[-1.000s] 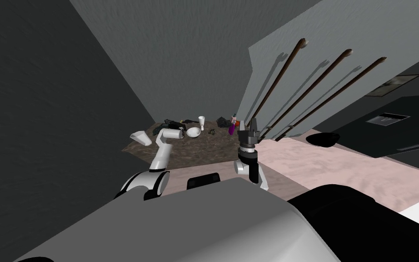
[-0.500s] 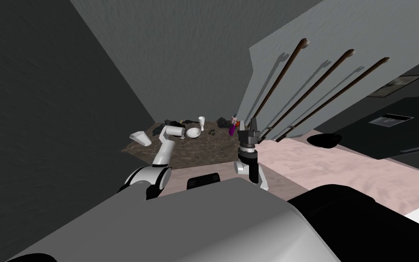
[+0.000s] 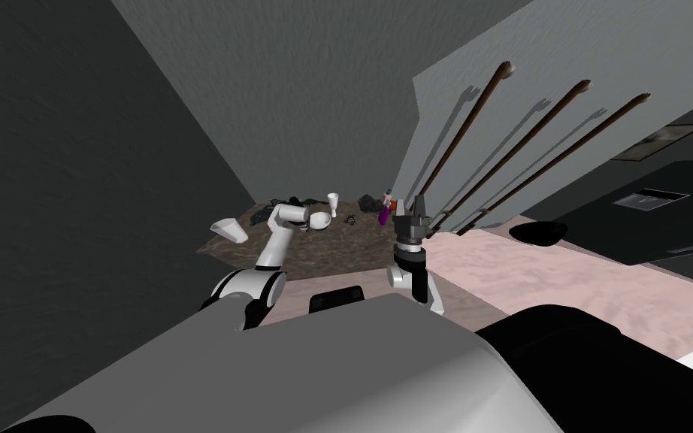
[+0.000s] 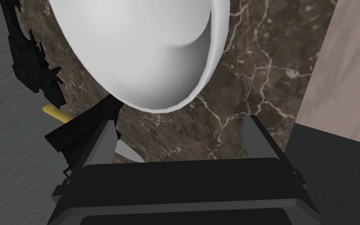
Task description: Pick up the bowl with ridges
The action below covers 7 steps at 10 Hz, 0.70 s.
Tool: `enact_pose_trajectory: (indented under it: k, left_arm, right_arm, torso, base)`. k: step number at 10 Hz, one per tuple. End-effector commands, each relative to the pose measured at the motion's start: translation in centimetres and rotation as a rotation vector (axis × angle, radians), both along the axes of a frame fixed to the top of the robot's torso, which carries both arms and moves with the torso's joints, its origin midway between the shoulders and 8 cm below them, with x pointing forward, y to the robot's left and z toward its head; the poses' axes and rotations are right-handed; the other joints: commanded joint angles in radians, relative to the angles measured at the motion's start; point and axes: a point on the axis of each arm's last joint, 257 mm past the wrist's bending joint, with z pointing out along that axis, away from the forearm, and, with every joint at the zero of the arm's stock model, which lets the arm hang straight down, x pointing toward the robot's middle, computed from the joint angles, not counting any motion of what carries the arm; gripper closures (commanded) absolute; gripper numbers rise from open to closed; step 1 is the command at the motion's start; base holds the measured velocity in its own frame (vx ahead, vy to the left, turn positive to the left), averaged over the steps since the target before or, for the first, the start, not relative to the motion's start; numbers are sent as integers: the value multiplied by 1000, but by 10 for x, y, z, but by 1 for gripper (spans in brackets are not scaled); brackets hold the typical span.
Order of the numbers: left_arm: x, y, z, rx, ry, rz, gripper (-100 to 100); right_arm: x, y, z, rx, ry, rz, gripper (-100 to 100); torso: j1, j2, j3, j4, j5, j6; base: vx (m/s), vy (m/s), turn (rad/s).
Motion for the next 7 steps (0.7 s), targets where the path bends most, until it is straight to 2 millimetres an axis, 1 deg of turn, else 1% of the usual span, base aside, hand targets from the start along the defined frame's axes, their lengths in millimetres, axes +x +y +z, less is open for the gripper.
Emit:
enact_pose_trajectory:
  k: [1,2,3,7]
  left_arm:
    - [-8,-7,-5,13,54,-8,-100]
    - [-12,-14,-7,21,84,-17,-100]
    - [-14,-13,-8,23,93,-16,-100]
    - [-37,-33,-22,47,211,-47,-100]
  right_arm:
    - [0,0,0,0,0,0,0]
    - [0,0,0,0,0,0,0]
    - [0,0,0,0,0,0,0]
    - [0,0,0,0,0,0,0]
  torso:
    - [0,0,0,0,0,0]
    - [0,-1,0,0,0,0]
    - [-1,-1,-1,0,0,0]
    - [-1,-1,-1,0,0,0]
  base:
    - [43,-24,6]
    - [57,-32,7]
    - [37,-28,3]
    - [42,-36,3]
